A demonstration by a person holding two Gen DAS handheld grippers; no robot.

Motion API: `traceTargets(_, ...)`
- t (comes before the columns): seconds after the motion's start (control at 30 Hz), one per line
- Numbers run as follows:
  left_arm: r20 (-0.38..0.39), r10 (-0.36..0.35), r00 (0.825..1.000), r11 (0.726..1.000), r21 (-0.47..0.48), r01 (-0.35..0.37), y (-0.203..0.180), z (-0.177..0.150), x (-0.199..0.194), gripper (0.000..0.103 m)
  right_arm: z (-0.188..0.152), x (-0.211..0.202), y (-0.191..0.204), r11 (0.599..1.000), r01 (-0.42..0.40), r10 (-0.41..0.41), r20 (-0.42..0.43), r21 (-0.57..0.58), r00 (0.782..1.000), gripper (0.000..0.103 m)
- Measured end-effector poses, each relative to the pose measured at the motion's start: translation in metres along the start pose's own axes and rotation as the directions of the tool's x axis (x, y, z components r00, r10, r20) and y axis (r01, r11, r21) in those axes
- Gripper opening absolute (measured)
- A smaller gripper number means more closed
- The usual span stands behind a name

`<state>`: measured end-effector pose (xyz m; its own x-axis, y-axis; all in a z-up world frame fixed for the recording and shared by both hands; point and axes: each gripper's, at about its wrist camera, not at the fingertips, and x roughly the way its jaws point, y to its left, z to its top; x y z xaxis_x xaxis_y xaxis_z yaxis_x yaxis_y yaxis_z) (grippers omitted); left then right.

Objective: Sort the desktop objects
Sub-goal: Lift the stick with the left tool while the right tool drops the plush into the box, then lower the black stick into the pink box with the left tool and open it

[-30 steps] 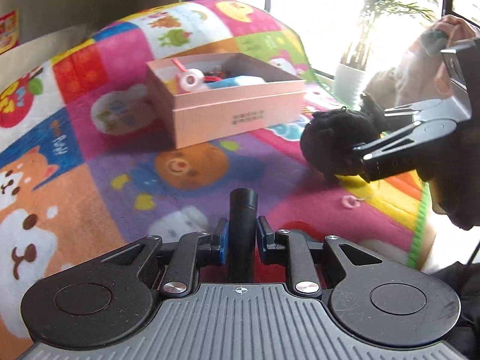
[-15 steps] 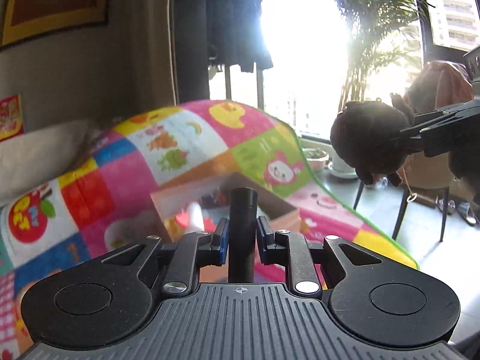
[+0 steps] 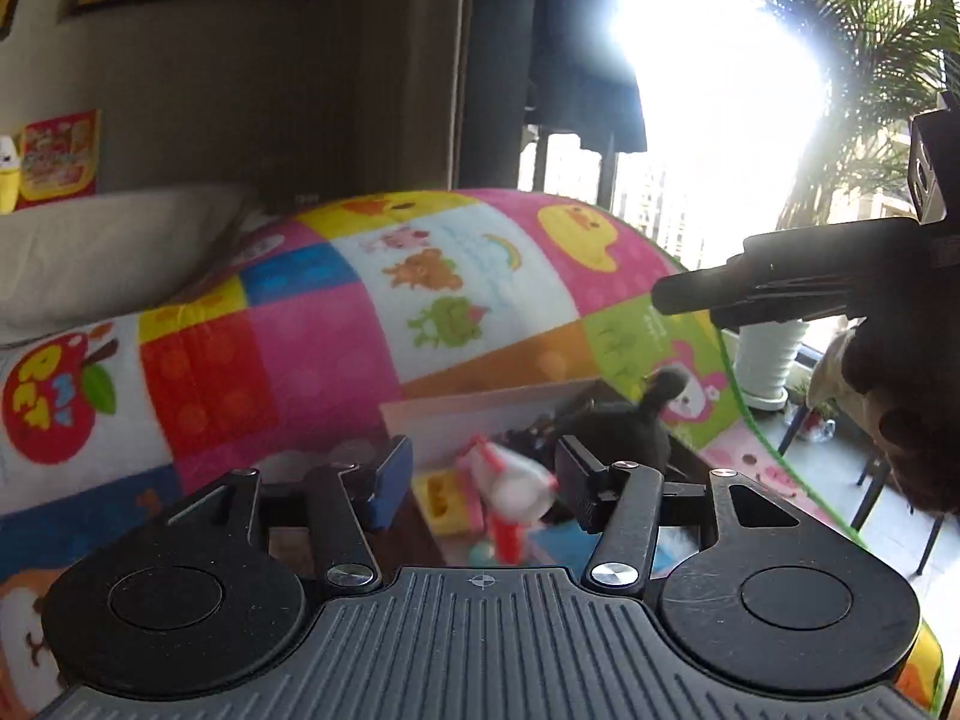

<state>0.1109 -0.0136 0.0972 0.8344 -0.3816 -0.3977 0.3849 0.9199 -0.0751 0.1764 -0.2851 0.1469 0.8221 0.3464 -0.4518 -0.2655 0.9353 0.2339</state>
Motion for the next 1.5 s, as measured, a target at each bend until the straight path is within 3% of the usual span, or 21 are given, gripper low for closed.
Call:
traceTargets(0.13, -0.082, -0.015, 0.997, 0.999, -0.037, 0.012, 0.014, -0.028, 0.002, 0.069, -0.019, 0.014, -0.024, 0.997, 0.033, -0.031, -0.031, 0.075, 0.999, 0.078)
traceTargets(0.23, -0.097, -0.019, 0.995, 0.999, -0.052, 0.014, 0.013, -0.04, 0.001, 0.073, -0.024, 0.017, -0.031, 0.995, 0.044, -0.041, -0.036, 0.092, 0.999, 0.078)
traceTargets(0.3, -0.1, -0.03, 0.995, 0.998, -0.066, 0.023, 0.011, -0.042, 0.0, 0.078, -0.025, 0.019, -0.025, 0.997, 0.07, -0.069, -0.026, 0.037, 0.997, 0.073)
traceTargets(0.33, -0.103, -0.033, 0.994, 0.997, -0.066, 0.026, 0.008, -0.041, 0.002, 0.081, -0.024, 0.021, -0.02, 0.996, 0.089, -0.089, -0.016, -0.013, 0.996, 0.063)
traceTargets(0.37, -0.105, -0.032, 0.994, 0.998, -0.062, 0.025, 0.005, -0.041, 0.002, 0.082, -0.024, 0.023, -0.014, 0.993, 0.105, -0.105, -0.003, -0.06, 0.994, 0.06)
traceTargets(0.43, -0.106, -0.028, 0.994, 0.999, -0.048, 0.023, -0.002, -0.038, 0.0, 0.086, -0.023, 0.036, -0.004, 0.988, 0.118, -0.12, -0.005, -0.103, 0.993, 0.059)
traceTargets(0.53, -0.099, -0.009, 0.995, 1.0, -0.019, 0.008, -0.011, -0.035, -0.007, 0.093, -0.029, 0.068, 0.011, 0.985, 0.11, -0.124, -0.1, -0.134, 0.987, 0.072)
traceTargets(0.67, -0.105, 0.025, 0.994, 1.0, 0.014, -0.024, -0.016, -0.034, -0.014, 0.095, -0.051, 0.101, 0.034, 0.947, 0.163, -0.217, -0.177, -0.276, 0.96, 0.072)
traceTargets(0.77, -0.102, 0.034, 0.994, 0.999, 0.005, -0.034, -0.014, -0.033, -0.016, 0.096, -0.061, 0.115, 0.036, 0.936, 0.189, -0.26, -0.221, -0.298, 0.94, 0.067)
traceTargets(0.87, -0.093, 0.035, 0.995, 0.999, -0.019, -0.037, -0.009, -0.033, -0.019, 0.096, -0.047, 0.104, 0.03, 0.963, 0.151, -0.202, -0.228, -0.222, 0.952, 0.06)
traceTargets(1.0, -0.095, 0.032, 0.995, 0.998, -0.044, -0.036, -0.005, -0.034, -0.018, 0.097, -0.013, 0.069, 0.015, 1.0, -0.012, 0.01, -0.181, -0.006, 0.983, 0.06)
traceTargets(1.07, -0.099, 0.022, 0.995, 0.998, -0.051, -0.028, -0.005, -0.035, -0.017, 0.097, -0.001, 0.065, 0.004, 0.986, -0.111, 0.133, -0.189, 0.122, 0.973, 0.065)
traceTargets(1.13, -0.101, 0.013, 0.995, 0.998, -0.053, -0.019, -0.007, -0.037, -0.018, 0.097, 0.003, 0.076, -0.008, 0.966, -0.138, 0.189, -0.235, 0.218, 0.954, 0.075)
traceTargets(1.23, -0.102, 0.008, 0.995, 0.999, -0.048, -0.013, -0.006, -0.038, -0.021, 0.097, 0.004, 0.078, -0.023, 0.973, 0.003, 0.049, -0.217, 0.233, 0.975, 0.077)
traceTargets(1.33, -0.098, 0.005, 0.995, 0.999, -0.045, -0.01, -0.004, -0.038, -0.021, 0.098, 0.006, 0.064, -0.025, 0.985, 0.032, -0.009, -0.131, 0.172, 0.991, 0.077)
traceTargets(1.4, -0.087, -0.005, 0.996, 0.999, -0.048, 0.001, -0.006, -0.037, -0.02, 0.098, 0.007, 0.061, -0.022, 0.99, 0.012, 0.005, -0.115, 0.144, 0.993, 0.07)
traceTargets(1.47, -0.073, -0.026, 0.997, 0.998, -0.05, 0.023, -0.01, -0.035, -0.02, 0.098, 0.004, 0.067, -0.016, 0.992, -0.015, 0.033, -0.14, 0.123, 0.99, 0.05)
traceTargets(1.5, -0.067, -0.04, 0.997, 0.998, -0.046, 0.037, -0.013, -0.034, -0.02, 0.098, 0.003, 0.073, -0.013, 0.993, -0.023, 0.042, -0.161, 0.117, 0.986, 0.048)
